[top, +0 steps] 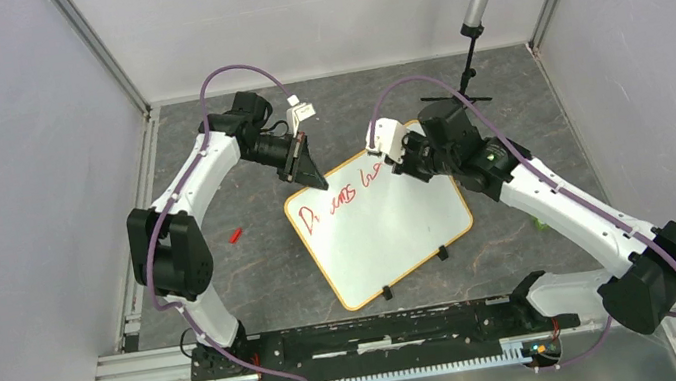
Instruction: Write a sentence on the whiteboard
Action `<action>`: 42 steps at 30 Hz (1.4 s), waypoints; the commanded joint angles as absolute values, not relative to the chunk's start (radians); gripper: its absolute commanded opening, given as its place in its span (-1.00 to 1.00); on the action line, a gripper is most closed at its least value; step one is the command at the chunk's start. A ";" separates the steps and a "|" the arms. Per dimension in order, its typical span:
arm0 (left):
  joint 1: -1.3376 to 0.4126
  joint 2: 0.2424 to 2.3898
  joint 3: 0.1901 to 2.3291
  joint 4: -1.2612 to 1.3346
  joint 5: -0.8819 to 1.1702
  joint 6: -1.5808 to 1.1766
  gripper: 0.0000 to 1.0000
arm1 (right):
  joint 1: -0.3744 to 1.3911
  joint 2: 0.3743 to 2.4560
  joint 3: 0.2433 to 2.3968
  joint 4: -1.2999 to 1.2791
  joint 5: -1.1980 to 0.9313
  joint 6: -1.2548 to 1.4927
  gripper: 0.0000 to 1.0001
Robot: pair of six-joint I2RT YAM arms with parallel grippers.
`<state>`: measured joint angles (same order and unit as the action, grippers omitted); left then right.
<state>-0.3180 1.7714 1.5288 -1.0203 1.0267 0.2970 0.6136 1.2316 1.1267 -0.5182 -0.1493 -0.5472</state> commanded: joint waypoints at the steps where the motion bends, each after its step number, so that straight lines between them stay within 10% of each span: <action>1: -0.356 1.798 1.525 -1.048 0.986 0.357 -0.95 | 0.609 1.215 1.120 -0.534 -0.163 -0.547 -1.00; 42: -0.355 1.791 1.522 -1.048 0.986 0.356 -0.95 | 0.577 1.238 1.214 -0.496 -0.142 -0.524 -1.00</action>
<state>-0.3180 1.7714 1.5288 -1.0206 1.0298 0.2974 0.5831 1.2274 1.1770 -0.5346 -0.1658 -0.5282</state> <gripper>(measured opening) 0.135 0.127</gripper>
